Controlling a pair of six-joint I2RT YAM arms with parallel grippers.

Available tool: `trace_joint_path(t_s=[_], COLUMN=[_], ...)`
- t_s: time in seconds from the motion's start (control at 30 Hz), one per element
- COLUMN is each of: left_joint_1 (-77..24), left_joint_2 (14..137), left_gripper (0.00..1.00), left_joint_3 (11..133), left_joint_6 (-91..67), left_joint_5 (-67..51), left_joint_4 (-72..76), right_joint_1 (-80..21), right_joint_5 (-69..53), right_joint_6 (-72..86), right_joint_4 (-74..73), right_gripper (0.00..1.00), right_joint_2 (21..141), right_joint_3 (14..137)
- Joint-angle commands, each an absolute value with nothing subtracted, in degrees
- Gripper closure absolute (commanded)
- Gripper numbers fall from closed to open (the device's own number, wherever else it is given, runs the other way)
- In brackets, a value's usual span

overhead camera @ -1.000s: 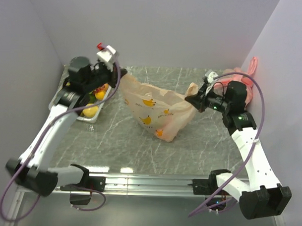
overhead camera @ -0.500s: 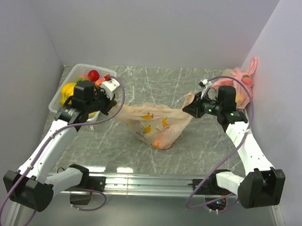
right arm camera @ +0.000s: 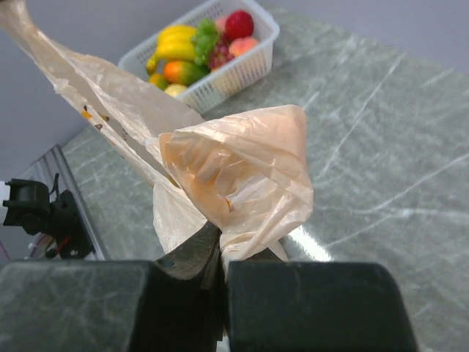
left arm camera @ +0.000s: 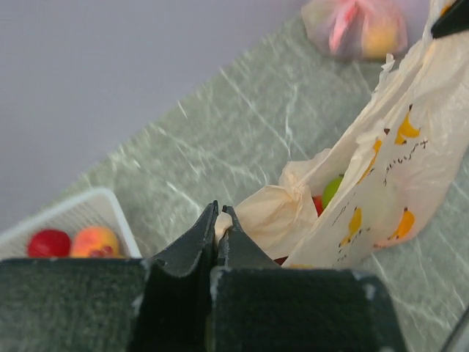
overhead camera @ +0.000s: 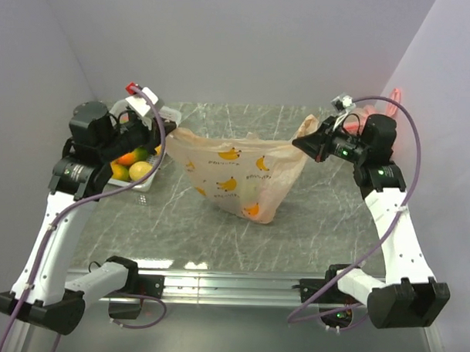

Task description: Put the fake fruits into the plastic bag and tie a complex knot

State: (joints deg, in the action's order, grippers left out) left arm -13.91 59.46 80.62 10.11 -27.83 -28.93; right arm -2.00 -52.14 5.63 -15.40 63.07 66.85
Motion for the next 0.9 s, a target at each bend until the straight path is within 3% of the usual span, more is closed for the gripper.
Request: trace_joint_path(t_s=[0.0, 0.23, 0.27, 0.33, 0.37, 0.43, 0.57, 0.87], left_joint_1=[-12.0, -11.9, -11.9, -11.8, -11.8, -11.9, -14.8, -35.4], left_joint_2=[61.1, 64.4, 64.6, 64.9, 65.9, 68.3, 75.1, 90.6], left_gripper=[1.00, 1.00, 0.94, 0.74, 0.45, 0.17, 0.01, 0.01], left_joint_3=[77.1, 78.5, 78.8, 81.8, 85.2, 89.1, 102.9, 114.2], left_joint_6=[10.9, 7.7, 7.1, 8.0, 9.7, 11.1, 15.7, 28.7], left_joint_5=[-29.6, -31.5, -30.7, -31.6, -32.6, -35.1, -37.2, -31.5], left_joint_4=[-29.1, -31.4, -31.1, -32.1, -33.0, -35.1, -41.6, -54.7], right_joint_1=[-1.8, -2.9, -3.1, -3.9, -4.2, -5.1, -6.2, -6.9], right_joint_5=[-50.2, -49.7, -50.1, -51.1, -51.3, -52.0, -52.3, -51.1], right_joint_6=[4.4, 3.6, 3.7, 4.1, 4.1, 4.3, 4.2, 2.5], right_joint_4=[-17.1, -16.0, -15.9, -15.6, -15.4, -15.4, -15.5, -17.1], right_gripper=[1.00, 1.00, 1.00, 1.00, 1.00, 1.00, 1.00, 1.00], right_joint_2=[66.4, 70.6, 70.7, 70.6, 70.3, 69.6, 67.3, 65.6], right_joint_3=[63.9, 65.0, 65.3, 65.5, 65.3, 65.2, 64.3, 63.5])
